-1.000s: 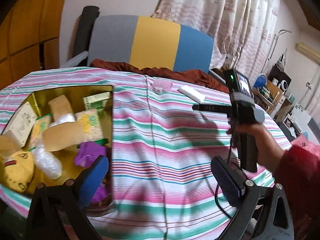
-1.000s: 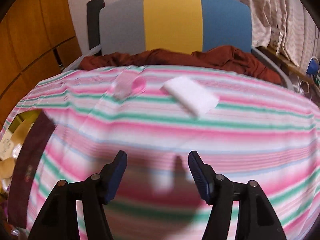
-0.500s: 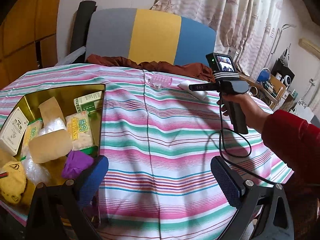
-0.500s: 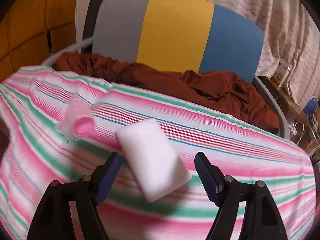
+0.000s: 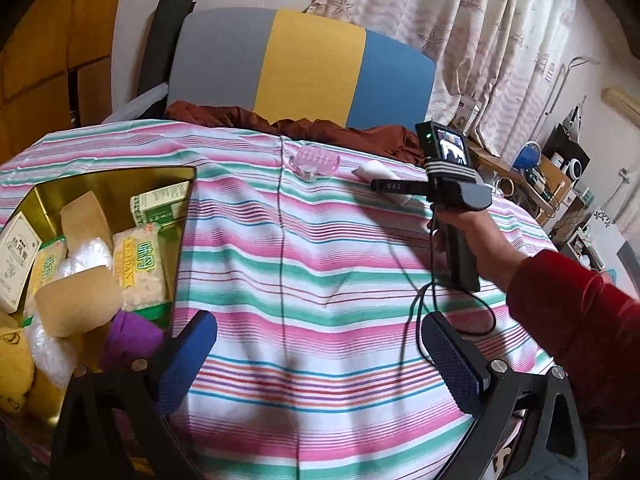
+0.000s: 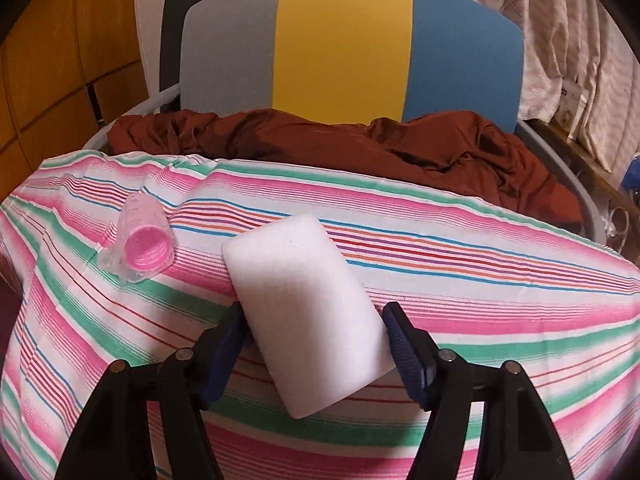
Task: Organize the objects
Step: 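Move the right tool to the white sponge block and grasp it, then grasp the clear pink hair roller with the left tool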
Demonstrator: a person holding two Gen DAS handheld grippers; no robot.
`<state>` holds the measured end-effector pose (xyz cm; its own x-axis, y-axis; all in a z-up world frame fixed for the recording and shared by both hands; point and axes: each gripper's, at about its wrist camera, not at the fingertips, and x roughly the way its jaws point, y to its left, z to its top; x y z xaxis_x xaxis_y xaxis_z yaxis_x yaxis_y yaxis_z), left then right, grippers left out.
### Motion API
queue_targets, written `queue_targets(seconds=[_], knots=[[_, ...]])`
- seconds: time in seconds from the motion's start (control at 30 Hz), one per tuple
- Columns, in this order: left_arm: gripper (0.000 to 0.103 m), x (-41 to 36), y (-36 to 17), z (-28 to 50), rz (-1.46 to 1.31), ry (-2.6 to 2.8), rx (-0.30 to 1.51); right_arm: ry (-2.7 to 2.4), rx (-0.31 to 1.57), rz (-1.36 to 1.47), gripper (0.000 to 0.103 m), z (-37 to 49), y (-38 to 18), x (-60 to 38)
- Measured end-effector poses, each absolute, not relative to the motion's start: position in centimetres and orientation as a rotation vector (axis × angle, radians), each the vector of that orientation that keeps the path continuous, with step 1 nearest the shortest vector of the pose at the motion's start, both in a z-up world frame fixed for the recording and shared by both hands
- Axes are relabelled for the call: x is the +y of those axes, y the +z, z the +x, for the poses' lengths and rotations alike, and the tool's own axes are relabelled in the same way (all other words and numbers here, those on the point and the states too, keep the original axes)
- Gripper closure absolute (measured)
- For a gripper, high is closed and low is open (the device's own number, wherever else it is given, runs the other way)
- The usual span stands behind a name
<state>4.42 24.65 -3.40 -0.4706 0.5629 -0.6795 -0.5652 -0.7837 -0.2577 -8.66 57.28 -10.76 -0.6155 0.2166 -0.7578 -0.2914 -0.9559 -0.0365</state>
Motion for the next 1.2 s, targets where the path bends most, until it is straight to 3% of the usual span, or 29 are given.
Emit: queue_targets(seconds=[0.37,0.7,1.07,1.2], knots=[[0.000,27.7,-1.9,3.2,-1.006,2.269,0.036,2.432,0.221,-1.007,0.036,-4.9,-9.8,58.0],[0.000,33.9,-1.1,-4.6,-0.986,2.372,0.131,2.386,0.159,-1.001,0.036,-5.0,-10.1,57.4],[0.000,40.7,-5.8,-14.1,-1.132,2.317,0.180,2.399,0.269,-0.951,0.036,-3.8,-10.2,58.5],[0.000,43.0,-7.0,-16.3,-1.139,2.290,0.291,2.403,0.266,-0.937,0.036,-3.7,-10.1,58.3]])
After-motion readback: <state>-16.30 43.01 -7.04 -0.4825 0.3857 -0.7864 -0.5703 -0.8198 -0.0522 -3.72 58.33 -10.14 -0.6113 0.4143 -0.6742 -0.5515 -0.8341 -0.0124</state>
